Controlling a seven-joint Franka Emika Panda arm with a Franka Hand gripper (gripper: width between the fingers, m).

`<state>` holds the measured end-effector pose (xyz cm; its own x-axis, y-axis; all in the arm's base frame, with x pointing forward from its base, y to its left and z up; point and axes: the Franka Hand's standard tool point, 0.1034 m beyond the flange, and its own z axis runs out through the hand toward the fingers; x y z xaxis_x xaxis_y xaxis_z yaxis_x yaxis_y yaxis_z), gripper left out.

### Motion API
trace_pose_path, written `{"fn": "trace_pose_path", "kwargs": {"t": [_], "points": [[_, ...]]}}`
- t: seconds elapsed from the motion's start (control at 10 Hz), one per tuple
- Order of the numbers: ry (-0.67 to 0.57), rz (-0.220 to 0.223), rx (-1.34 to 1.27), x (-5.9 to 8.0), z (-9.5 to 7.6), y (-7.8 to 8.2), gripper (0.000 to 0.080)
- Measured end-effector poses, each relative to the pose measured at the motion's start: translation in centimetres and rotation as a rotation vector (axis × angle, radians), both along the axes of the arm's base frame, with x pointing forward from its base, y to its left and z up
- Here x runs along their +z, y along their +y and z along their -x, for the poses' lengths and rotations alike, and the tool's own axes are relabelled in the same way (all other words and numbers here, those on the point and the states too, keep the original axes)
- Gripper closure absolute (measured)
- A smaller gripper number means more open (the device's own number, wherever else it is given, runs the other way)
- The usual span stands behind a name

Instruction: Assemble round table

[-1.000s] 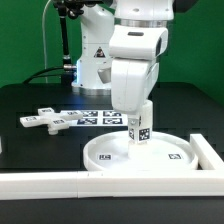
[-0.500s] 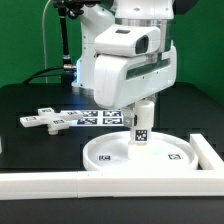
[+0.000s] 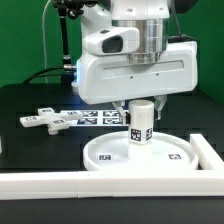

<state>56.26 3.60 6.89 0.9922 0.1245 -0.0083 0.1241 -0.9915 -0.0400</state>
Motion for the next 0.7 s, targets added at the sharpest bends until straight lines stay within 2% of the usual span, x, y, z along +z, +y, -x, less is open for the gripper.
{"fn": "trace_pose_path", "kwargs": {"t": [0.1, 0.7], "points": [[0.007, -0.01, -0.137, -0.03, 0.01, -0.02, 0.0389], [0.026, -0.031, -0.491, -0.06, 0.01, -0.04, 0.0389]]}}
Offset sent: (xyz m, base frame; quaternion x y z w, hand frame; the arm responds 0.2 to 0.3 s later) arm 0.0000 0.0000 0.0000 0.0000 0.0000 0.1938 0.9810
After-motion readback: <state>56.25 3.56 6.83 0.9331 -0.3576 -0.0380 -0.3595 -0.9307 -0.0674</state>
